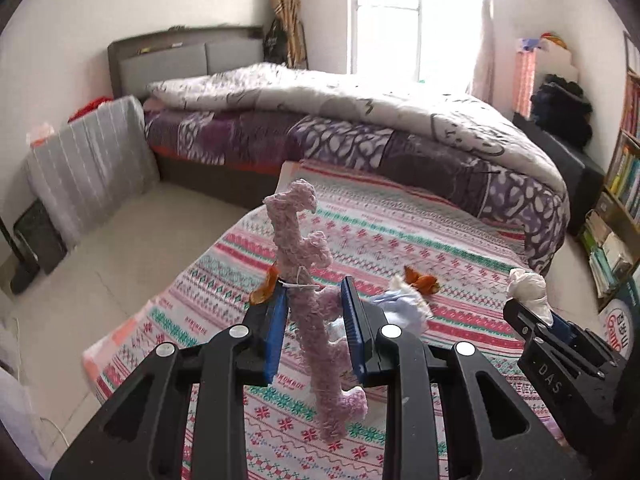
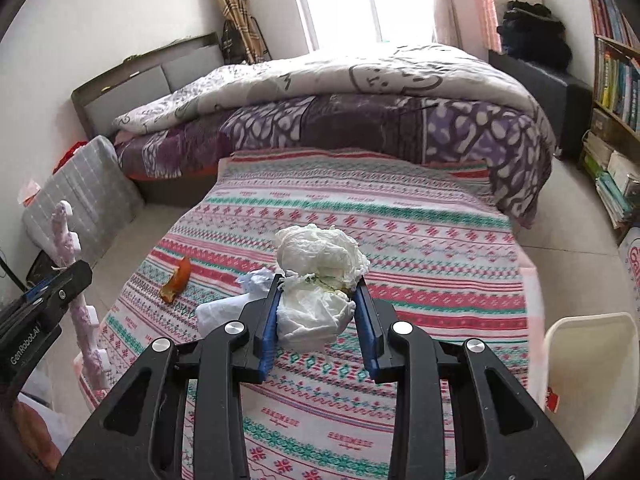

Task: Collect trash
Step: 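Carry the tissue and strip over the white bin and open both tools, then grasp the crumpled white plastic bag with the left tool, then grasp the white tissue bundle with the right tool while the left tool holds the bag, then carry the tissue and bag over the bin, opening the right then left tool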

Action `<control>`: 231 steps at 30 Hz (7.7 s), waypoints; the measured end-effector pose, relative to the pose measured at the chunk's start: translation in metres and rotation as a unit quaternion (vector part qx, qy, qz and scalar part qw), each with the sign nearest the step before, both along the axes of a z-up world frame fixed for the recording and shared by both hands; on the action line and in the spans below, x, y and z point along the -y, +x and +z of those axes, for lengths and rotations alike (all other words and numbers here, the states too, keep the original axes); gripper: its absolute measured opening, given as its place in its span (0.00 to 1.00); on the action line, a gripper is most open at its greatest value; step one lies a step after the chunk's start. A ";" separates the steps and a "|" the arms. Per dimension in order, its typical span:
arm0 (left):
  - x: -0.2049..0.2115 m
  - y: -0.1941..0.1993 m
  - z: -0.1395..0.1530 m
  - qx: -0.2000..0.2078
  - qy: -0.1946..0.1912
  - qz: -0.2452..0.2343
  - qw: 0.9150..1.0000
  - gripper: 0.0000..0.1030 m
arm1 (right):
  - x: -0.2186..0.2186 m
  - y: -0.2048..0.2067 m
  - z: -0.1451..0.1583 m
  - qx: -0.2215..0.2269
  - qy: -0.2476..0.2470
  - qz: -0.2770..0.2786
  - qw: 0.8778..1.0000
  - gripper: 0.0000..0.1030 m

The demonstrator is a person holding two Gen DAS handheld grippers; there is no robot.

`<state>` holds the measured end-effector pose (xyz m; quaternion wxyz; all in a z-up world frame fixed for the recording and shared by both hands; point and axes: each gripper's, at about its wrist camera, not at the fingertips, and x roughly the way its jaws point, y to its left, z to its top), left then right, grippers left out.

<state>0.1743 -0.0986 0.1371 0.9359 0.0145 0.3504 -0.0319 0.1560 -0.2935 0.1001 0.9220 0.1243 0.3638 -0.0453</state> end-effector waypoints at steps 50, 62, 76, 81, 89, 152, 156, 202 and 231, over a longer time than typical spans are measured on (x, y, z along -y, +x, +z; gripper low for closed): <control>0.223 -0.079 -0.009 0.035 0.026 -0.215 0.976 0.27 | 0.227 -0.153 0.036 0.012 -0.035 -0.290 0.956 0.68; 0.268 -0.109 -0.021 0.017 0.019 -0.290 0.957 0.27 | 0.262 -0.187 0.040 0.022 -0.044 -0.358 0.932 0.92; 0.308 -0.135 -0.032 -0.031 -0.013 -0.395 0.918 0.45 | 0.287 -0.209 0.038 0.023 -0.029 -0.394 0.918 0.93; 0.311 -0.139 -0.029 -0.037 -0.027 -0.413 0.910 0.60 | 0.289 -0.210 0.039 0.027 -0.019 -0.398 0.917 0.93; 0.297 -0.130 -0.032 -0.041 -0.012 -0.398 0.916 0.70 | 0.280 -0.199 0.039 0.027 -0.001 -0.387 0.922 0.93; -0.073 0.067 0.019 -0.056 -0.093 -0.001 0.994 0.43 | -0.044 0.104 -0.105 -0.128 -0.027 0.042 0.991 0.80; -0.075 0.068 0.017 -0.057 -0.082 0.000 0.995 0.43 | -0.049 0.113 -0.117 -0.142 -0.031 0.045 0.988 0.59; 0.024 0.016 0.032 0.019 -0.056 -0.040 0.997 0.43 | 0.071 -0.029 0.033 0.038 -0.045 -0.073 0.996 0.28; 0.176 -0.045 0.007 0.007 -0.036 -0.197 0.980 0.44 | 0.205 -0.115 0.031 -0.020 -0.020 -0.218 0.975 0.30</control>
